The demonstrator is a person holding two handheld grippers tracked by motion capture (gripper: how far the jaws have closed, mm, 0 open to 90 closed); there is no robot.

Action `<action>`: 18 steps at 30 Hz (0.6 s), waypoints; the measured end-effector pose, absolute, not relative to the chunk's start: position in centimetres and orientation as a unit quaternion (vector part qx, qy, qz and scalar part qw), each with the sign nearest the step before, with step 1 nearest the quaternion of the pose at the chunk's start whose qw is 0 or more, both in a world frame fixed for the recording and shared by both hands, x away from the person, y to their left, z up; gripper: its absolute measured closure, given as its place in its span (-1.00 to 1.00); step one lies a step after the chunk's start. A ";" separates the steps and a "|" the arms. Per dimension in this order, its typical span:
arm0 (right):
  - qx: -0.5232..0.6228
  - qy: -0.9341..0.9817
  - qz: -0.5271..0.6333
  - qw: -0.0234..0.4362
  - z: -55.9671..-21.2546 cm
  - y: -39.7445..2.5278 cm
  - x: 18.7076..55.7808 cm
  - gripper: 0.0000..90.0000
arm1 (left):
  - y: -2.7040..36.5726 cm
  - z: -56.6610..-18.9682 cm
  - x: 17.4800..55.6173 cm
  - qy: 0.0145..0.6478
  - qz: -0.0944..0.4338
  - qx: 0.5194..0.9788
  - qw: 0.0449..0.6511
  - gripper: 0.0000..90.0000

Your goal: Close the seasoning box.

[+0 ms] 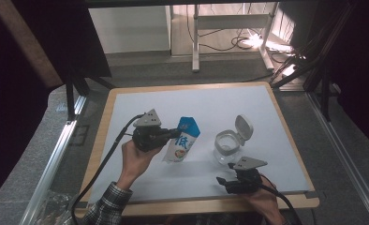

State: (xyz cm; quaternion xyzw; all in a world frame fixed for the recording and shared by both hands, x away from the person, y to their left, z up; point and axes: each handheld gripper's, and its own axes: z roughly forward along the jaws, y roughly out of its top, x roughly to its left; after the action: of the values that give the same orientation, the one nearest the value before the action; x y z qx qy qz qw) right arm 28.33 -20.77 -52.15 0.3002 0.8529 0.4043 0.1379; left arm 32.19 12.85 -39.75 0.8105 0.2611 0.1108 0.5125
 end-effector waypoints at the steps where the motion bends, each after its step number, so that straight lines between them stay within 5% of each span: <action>1: 0.298 0.853 0.406 0.137 -52.1 -20.6 28.3 -0.37 | 12.7 -39.7 32.2 0.260 0.110 0.810 0.514 1.00; 18: 0.283 0.850 0.430 0.115 -52.3 -17.4 28.5 -0.34 | 10.7 -38.6 32.2 0.242 0.102 0.814 0.519 1.00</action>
State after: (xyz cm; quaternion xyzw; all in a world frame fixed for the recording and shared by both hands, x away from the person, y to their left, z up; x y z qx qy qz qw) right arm 28.50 -17.42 -52.32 0.2833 0.8497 0.4295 0.1153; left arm 32.22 10.70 -38.59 0.8136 0.2424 0.1021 0.5186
